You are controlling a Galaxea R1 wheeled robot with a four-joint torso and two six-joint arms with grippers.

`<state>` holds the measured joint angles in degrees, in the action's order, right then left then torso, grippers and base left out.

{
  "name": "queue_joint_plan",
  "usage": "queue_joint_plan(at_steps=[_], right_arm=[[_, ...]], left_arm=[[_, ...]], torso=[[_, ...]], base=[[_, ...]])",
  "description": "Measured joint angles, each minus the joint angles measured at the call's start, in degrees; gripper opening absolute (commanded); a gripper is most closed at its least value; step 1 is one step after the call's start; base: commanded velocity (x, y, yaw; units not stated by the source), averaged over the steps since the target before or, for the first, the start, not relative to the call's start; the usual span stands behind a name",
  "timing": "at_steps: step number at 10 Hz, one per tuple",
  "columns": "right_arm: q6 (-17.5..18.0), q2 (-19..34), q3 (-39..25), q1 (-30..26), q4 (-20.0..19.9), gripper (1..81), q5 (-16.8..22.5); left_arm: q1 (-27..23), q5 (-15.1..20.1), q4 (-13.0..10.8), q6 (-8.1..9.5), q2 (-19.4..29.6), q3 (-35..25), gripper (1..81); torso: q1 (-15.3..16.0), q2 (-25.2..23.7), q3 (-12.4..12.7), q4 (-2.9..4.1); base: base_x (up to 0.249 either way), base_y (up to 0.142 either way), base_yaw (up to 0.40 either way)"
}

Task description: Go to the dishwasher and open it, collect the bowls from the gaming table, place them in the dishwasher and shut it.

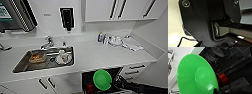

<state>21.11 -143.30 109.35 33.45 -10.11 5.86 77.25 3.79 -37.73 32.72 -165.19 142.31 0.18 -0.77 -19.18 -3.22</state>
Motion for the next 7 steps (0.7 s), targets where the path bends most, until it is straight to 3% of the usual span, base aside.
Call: queue_joint_plan(at_steps=[5,6,7], right_arm=[[4.5,-2.0,-0.5,-3.8,-0.1,1.0,0.0],[5.1,-1.5,-0.5,-4.4,-0.1,81.1,0.0],[5.4,-0.9,-0.5,-4.8,-0.4,81.1,-0.4]], left_arm=[[0.0,-0.1,0.0,0.00,0.0,0.0,81.1],[0.0,-0.2,0.0,0.00,0.1,0.0,81.1],[0.0,-0.2,0.0,0.00,0.3,0.0,81.1]], torso=[[0.0,0.0,0.0,0.00],[0.0,0.0,0.0,0.00],[0.0,0.0,0.0,0.00]], base=[[0.000,0.000,0.000],[0.000,0.000,0.000],[0.000,0.000,0.000]])
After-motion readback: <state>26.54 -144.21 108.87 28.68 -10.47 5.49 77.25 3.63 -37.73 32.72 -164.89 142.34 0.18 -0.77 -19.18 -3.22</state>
